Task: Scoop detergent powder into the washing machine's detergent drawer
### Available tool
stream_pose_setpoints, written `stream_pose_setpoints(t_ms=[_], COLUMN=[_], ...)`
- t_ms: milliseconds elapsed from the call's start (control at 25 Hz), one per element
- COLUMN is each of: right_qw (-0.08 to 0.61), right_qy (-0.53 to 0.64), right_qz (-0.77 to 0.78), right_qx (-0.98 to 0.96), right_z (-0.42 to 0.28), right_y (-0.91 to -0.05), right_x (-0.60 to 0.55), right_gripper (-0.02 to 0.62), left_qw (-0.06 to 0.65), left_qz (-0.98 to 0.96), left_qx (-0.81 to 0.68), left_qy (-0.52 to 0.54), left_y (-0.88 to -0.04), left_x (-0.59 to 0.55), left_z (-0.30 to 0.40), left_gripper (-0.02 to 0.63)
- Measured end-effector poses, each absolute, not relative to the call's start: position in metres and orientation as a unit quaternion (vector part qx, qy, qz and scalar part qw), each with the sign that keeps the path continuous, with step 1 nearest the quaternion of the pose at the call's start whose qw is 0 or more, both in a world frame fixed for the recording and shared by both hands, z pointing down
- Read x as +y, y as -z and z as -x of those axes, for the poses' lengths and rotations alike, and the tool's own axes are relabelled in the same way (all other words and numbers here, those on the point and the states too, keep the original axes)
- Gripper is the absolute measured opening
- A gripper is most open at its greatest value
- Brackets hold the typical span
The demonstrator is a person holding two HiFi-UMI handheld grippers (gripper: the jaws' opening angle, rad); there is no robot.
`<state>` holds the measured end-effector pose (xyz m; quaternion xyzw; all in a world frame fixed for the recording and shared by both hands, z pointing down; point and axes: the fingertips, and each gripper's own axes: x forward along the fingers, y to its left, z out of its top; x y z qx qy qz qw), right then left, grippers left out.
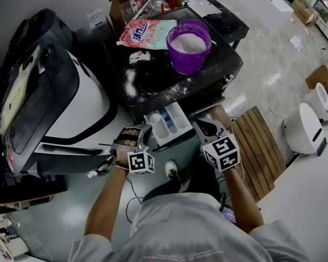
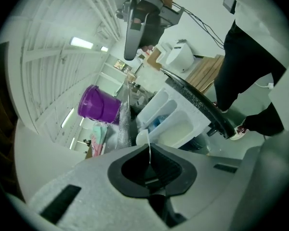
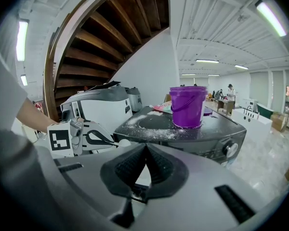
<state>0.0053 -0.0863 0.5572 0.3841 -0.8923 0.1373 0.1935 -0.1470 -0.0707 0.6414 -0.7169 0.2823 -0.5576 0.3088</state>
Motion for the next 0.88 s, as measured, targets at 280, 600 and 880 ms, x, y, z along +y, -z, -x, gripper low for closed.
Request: stream_pose_setpoints(t_ms=[280,600,880], right_qw=[0.193,0.184,0.172], right_qy=[-0.139,-0.115,-0.070], right_qz=[-0.386,-0.372,-0.346], right_qx=[-0.891,-0.903,-0.920], right_z=[-0.007,-0.008,-0.020], right_y=[-0.552,-0.518,-0.471], right_x=[-0.087,-0.114,-0.163], right_gripper=[0.005,0.006,0.006], left_qw=[0.196,0.067,-0.033], left_qz=[0.749,0.807,0.816], left_qx=[0.293,0.374,0.473], left_qy=[0.561,0.452,0.330], left_y=[-0.649,-0.607,-0.548], left_x=[-0.070,-0.073,-0.092], left_z=[0.153,0.148,0.145], left_gripper=[0.014,0.014,0.014])
